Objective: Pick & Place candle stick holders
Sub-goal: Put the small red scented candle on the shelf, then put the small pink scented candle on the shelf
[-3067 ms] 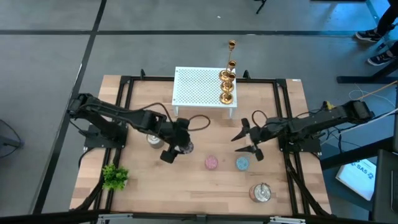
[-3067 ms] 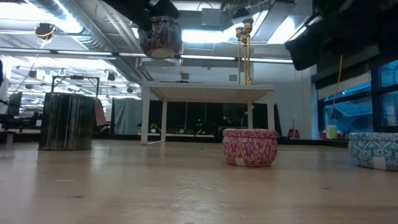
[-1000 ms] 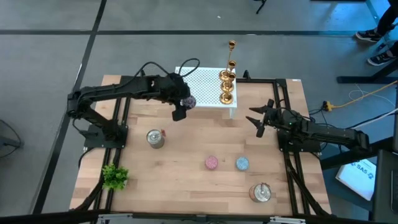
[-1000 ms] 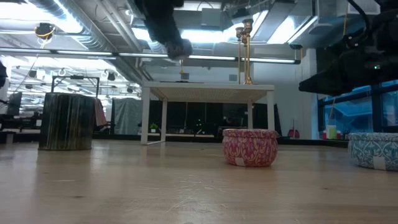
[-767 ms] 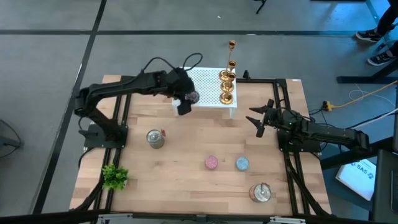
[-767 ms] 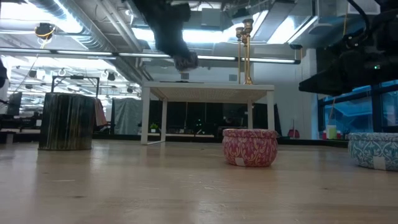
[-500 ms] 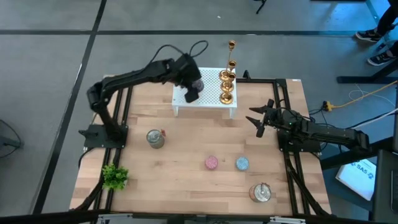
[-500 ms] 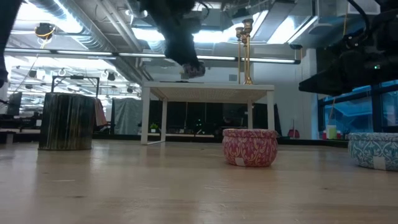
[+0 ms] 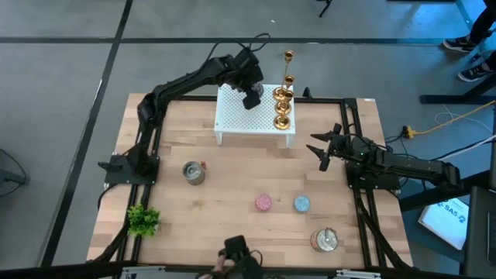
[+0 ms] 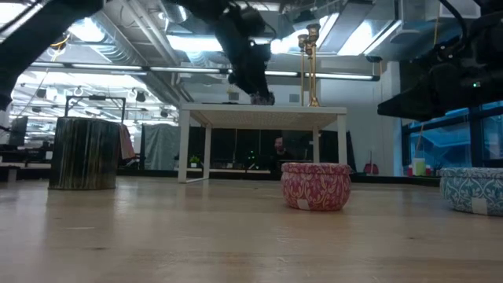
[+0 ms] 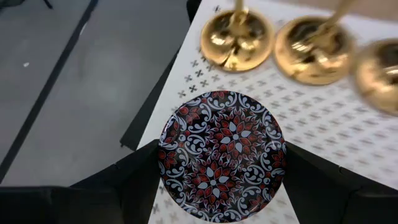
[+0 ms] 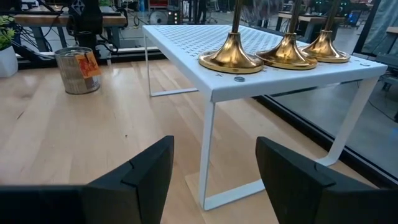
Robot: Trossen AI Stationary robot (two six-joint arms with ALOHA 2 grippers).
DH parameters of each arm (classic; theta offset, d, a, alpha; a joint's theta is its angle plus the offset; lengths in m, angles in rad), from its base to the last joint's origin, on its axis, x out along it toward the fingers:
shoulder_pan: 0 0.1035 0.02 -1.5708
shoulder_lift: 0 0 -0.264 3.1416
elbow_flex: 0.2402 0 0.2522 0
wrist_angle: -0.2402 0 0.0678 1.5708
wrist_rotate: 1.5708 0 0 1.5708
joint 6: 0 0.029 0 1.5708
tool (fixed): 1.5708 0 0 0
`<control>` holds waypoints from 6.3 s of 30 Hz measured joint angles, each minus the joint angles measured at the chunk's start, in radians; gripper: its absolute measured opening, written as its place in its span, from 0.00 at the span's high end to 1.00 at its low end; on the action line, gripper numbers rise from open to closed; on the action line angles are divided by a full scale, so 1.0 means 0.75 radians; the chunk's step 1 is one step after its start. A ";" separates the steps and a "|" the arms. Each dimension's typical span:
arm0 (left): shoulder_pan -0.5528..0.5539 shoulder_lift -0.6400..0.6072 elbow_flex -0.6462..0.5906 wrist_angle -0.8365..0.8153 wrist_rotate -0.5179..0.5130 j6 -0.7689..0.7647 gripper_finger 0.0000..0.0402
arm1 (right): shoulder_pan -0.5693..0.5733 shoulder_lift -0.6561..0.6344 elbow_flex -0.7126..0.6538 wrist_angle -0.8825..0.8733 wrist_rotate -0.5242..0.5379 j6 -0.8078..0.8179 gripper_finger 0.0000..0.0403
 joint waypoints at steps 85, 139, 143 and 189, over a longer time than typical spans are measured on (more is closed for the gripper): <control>-0.733 -0.695 -0.864 -0.015 -0.254 -0.395 0.14 | 0.001 0.002 0.001 -0.013 -0.080 -0.004 0.43; -0.973 -0.376 -1.199 1.273 0.124 -0.002 0.00 | 0.001 0.002 0.001 -0.013 -0.079 -0.005 0.42; -1.005 -0.348 -1.198 1.232 0.006 -0.038 0.00 | 0.001 0.002 0.001 -0.013 -0.079 -0.005 0.42; -1.028 0.042 -1.198 1.454 0.027 -0.265 0.28 | 0.001 0.002 0.001 -0.013 -0.079 -0.005 0.43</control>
